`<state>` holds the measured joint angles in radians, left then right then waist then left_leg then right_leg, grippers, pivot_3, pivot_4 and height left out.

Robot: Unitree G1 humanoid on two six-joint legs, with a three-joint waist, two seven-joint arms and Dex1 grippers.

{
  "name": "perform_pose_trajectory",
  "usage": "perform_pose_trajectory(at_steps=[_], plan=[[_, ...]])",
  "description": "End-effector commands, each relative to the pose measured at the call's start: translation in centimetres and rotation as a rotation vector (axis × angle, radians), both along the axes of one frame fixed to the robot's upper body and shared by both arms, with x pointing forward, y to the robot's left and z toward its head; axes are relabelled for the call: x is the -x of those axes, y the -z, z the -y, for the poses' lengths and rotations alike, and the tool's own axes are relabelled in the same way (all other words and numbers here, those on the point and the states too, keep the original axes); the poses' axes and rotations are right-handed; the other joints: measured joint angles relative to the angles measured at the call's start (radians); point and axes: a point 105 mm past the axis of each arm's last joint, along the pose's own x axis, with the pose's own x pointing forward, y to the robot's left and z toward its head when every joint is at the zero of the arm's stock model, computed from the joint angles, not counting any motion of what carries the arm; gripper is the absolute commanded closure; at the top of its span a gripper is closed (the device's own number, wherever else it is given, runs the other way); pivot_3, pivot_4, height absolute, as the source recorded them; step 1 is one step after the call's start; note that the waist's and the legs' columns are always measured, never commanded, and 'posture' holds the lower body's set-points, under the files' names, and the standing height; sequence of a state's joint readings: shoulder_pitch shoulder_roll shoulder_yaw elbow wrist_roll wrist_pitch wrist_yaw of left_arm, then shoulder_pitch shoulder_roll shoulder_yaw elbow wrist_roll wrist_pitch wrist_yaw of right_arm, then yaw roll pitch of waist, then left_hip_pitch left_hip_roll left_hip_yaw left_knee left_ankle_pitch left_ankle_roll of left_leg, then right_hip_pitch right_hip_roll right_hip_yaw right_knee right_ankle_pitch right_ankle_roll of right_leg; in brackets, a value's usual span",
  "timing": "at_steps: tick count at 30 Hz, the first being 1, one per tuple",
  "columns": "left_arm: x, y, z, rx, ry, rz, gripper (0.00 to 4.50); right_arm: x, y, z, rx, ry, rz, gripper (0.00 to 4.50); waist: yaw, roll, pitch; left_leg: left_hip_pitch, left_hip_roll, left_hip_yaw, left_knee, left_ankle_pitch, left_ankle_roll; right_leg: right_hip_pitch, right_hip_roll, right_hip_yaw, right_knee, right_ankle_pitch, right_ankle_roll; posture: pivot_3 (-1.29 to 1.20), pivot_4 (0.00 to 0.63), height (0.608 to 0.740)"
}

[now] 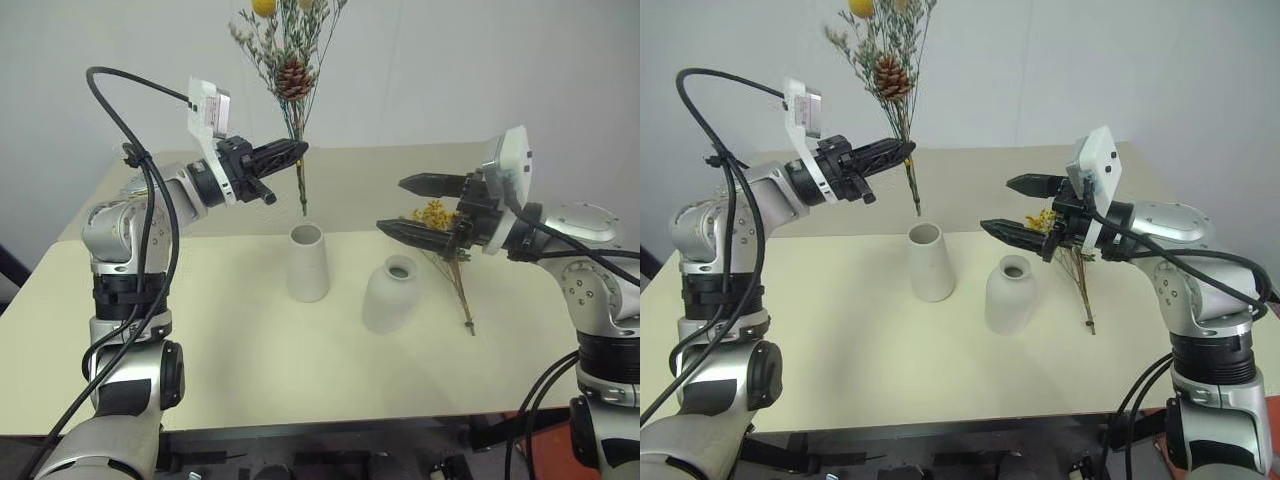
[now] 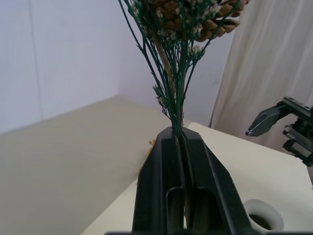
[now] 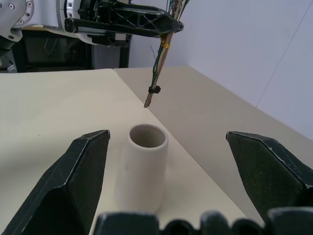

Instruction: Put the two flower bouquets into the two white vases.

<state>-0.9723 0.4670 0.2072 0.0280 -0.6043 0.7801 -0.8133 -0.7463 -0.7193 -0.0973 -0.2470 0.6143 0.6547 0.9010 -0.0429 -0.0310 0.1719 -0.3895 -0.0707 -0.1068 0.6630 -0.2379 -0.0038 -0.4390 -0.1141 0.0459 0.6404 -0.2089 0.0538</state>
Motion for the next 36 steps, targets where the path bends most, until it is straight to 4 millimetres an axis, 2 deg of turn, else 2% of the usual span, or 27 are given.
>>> perform_pose_trajectory(at_steps=[1, 6, 14, 22, 27, 31, 36], plan=[[1.1, 0.0, 0.2, 0.022, 0.014, 0.099, 4.49, 0.9, -1.4, 0.3, -0.021, -0.004, 0.050, 0.00, 0.001, 0.000, 0.000, 0.000, 0.000, 0.000, 0.000, 0.000, 0.000, 0.000, 0.000, 0.000, 0.000, 0.000, 0.000, 0.00, 0.150, 0.740], [0.9, 1.9, 0.6, 0.006, -0.025, 0.110, 4.49, 1.0, -1.5, 0.3, -0.018, -0.012, 0.049, 0.00, 0.005, 0.000, 0.000, 0.000, 0.000, 0.000, 0.000, 0.000, 0.000, 0.000, 0.000, 0.000, 0.000, 0.000, -0.001, 0.00, 0.150, 0.740], [-0.5, 3.0, 0.4, -0.008, -0.116, 0.098, 4.49, 1.3, -1.6, 0.2, -0.024, -0.024, 0.050, 0.00, 0.005, 0.000, 0.000, 0.000, 0.000, 0.000, 0.000, 0.000, 0.000, 0.001, 0.000, 0.000, 0.000, 0.000, -0.001, 0.00, 0.150, 0.740], [-1.8, 5.1, 0.0, 0.013, -0.145, 0.025, 4.49, 1.6, -1.8, 0.3, -0.038, -0.028, 0.048, 0.00, 0.005, 0.000, 0.000, 0.000, 0.000, 0.000, 0.000, 0.000, 0.000, 0.001, 0.000, 0.000, 0.000, 0.000, -0.001, 0.00, 0.150, 0.740], [-1.8, 6.3, 0.3, -0.004, -0.125, 0.000, 4.49, 1.9, -2.0, 0.4, -0.049, -0.032, 0.043, 0.00, 0.006, 0.000, 0.000, 0.000, 0.000, 0.000, 0.000, 0.000, 0.000, 0.001, 0.000, 0.000, 0.000, 0.000, -0.001, 0.00, 0.150, 0.740], [-1.8, 7.2, 0.6, -0.026, -0.126, -0.027, 3.52, 2.0, -1.8, 0.6, -0.051, -0.025, 0.038, 0.00, 0.006, 0.000, 0.000, 0.001, 0.000, 0.000, 0.000, 0.000, 0.000, 0.001, 0.000, 0.000, 0.000, 0.000, -0.001, 0.00, 0.150, 0.740], [-1.5, 7.0, 0.5, -0.036, -0.131, -0.022, 2.07, 2.1, -1.8, 0.6, -0.054, -0.020, 0.033, 0.00, 0.006, 0.000, 0.000, 0.001, 0.000, 0.000, 0.000, 0.000, 0.000, 0.001, 0.000, 0.000, 0.000, 0.000, -0.001, 0.00, 0.150, 0.740]])
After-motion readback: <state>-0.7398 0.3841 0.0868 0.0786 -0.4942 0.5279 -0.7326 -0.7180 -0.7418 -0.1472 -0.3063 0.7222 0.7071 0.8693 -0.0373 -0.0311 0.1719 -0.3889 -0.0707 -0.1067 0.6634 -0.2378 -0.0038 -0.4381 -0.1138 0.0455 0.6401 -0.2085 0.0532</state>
